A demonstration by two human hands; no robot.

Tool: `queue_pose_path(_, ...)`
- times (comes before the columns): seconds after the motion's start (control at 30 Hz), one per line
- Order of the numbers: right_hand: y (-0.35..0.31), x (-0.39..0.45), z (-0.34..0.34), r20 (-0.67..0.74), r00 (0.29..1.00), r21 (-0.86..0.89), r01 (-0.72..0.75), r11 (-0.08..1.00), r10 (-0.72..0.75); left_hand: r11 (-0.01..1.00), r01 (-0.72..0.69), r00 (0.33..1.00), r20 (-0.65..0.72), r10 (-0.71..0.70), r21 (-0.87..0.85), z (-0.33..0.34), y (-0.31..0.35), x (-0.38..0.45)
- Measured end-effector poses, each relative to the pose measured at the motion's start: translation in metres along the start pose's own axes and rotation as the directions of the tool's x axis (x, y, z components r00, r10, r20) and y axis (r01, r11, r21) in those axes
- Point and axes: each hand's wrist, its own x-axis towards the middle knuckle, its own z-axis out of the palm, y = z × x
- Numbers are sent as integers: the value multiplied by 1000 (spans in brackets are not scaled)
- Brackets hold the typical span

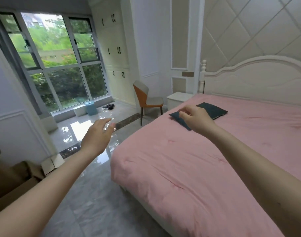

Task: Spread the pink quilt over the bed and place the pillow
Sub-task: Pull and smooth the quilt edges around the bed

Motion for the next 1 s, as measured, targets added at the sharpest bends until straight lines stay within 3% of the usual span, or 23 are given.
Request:
queue_pose_path(0.3,141,138,114,98,961,31,-262,964,258,994,59,971,226,-78,89,179,-62,131)
queue_pose_path(0.47,226,146,162,141,906,-55,-395,917,398,995,0,924,381,-39,101,275,-90,152)
queue_pose_path(0.63,307,113,218,179,791,-163,-562,811,585,987,-123,846,530,50,103,376,-121,148)
queue_pose_path(0.87,371,8,297,162,575,-408,-701,585,802,919,-394,602,759,247,13,492,-181,108)
queue_pose_path(1.0,373,-62,346,186,459,-539,-692,481,869,870,-492,389,902,185,34,534,-225,72)
